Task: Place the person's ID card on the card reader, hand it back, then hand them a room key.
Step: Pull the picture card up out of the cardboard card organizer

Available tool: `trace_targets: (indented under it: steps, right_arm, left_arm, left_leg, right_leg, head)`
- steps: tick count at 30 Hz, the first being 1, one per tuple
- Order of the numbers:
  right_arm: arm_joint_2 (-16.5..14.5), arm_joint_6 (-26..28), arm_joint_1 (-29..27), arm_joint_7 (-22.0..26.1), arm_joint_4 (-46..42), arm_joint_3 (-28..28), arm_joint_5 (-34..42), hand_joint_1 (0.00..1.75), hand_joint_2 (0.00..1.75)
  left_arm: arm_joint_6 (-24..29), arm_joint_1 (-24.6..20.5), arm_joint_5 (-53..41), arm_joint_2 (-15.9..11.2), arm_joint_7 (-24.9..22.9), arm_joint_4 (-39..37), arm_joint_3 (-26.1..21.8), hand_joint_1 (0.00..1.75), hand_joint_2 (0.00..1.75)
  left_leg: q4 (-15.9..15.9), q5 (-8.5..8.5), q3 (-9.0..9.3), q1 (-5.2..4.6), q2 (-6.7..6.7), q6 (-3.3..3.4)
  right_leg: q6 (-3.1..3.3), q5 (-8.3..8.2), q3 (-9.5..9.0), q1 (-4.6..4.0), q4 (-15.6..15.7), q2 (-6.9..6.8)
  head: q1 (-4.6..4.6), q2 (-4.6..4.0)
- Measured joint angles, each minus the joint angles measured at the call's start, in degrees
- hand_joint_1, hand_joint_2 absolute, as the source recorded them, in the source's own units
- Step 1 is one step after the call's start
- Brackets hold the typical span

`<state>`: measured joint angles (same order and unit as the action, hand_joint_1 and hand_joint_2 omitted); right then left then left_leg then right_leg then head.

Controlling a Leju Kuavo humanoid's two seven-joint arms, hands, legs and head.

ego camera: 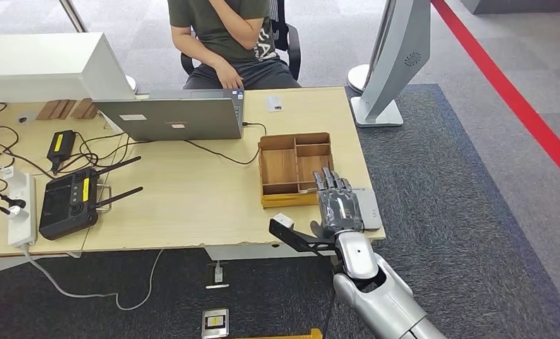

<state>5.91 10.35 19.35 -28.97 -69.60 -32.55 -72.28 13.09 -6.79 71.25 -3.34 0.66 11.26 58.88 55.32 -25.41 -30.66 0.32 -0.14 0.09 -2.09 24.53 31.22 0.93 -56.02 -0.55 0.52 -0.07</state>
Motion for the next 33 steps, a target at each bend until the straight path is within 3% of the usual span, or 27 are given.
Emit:
trace_targets:
  steps: [11, 33]
  right_arm:
    - [-2.38, 1.24, 2.93, 0.99, 5.83, -0.48, -2.31, 0.0, 1.75]
    - [-3.06, 2.09, 6.51, 2.32, 12.9, -0.06, -4.47, 0.0, 1.75]
  left_arm:
    - [0.58, -0.01, 0.72, 0.37, 0.01, 0.0, 0.0, 0.0, 0.0]
    - [1.12, 0.0, 0.85, 0.74, -0.11, 0.0, 0.0, 0.0, 0.0]
  left_leg:
    - [0.0, 0.0, 0.0, 0.0, 0.0, 0.0]
    - [0.0, 0.0, 0.0, 0.0, 0.0, 0.0]
  right_leg:
    - [0.0, 0.0, 0.0, 0.0, 0.0, 0.0]
    - [0.0, 0.0, 0.01, 0.0, 0.0, 0.0]
  head:
    - [0.0, 0.0]
    - [0.0, 0.0]
